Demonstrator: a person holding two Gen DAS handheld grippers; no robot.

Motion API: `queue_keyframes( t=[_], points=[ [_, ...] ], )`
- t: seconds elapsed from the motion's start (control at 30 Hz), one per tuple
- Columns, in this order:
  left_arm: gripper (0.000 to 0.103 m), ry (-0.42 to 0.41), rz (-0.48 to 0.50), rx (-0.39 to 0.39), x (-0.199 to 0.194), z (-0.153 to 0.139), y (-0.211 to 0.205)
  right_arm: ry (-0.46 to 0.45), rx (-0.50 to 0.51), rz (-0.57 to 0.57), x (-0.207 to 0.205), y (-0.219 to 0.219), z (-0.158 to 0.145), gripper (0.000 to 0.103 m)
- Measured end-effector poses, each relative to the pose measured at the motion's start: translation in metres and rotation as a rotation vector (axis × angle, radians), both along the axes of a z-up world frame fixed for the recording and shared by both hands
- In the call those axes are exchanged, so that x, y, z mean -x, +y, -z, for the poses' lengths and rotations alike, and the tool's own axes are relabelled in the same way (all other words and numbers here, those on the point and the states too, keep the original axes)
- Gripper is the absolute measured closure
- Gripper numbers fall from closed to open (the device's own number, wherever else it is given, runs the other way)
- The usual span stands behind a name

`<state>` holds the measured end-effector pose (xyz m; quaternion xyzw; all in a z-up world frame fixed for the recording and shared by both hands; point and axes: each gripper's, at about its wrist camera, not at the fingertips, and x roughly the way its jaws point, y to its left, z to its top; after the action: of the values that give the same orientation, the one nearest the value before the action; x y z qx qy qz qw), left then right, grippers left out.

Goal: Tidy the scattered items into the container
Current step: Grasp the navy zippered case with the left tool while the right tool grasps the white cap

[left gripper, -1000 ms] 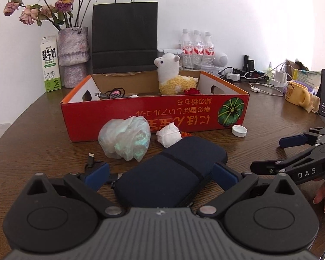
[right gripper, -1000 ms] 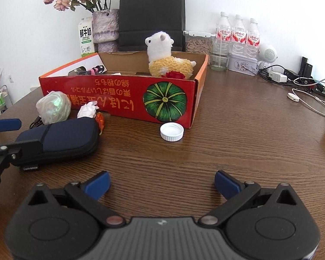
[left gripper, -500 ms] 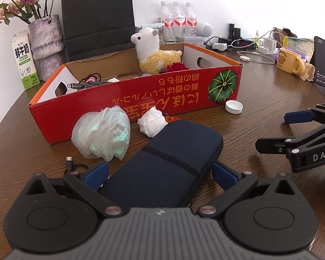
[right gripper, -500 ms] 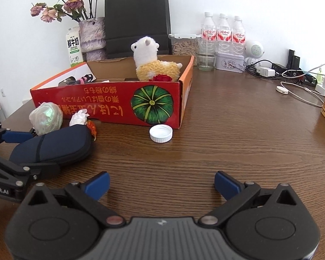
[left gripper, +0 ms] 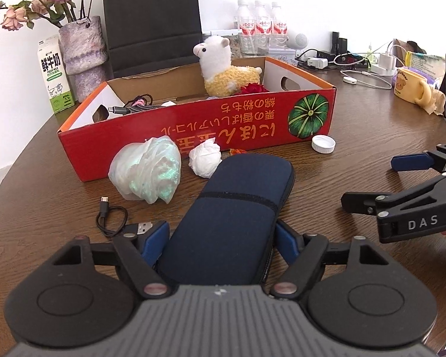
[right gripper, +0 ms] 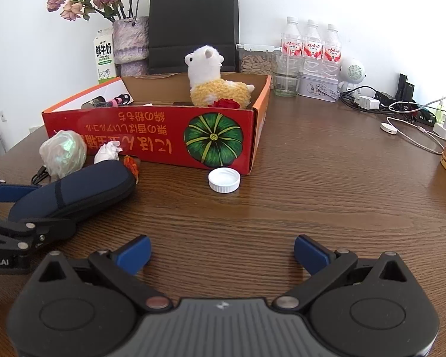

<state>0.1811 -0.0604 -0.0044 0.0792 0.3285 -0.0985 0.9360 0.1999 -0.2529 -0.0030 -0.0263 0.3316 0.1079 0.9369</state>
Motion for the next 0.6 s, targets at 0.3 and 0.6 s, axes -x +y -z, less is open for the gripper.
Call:
queue_keyframes(
  t=[0.3, 0.6],
  points=[
    [0.032, -0.059, -0.048, 0.053, 0.017, -0.013, 0.006, 0.006, 0.004, -0.029, -0.002, 0.002, 0.000, 0.000],
    [0.071, -0.106, -0.126, 0.160, 0.026, -0.032, 0.025, -0.060, 0.036, -0.064, -0.012, 0.011, -0.023, 0.001]
  ],
)
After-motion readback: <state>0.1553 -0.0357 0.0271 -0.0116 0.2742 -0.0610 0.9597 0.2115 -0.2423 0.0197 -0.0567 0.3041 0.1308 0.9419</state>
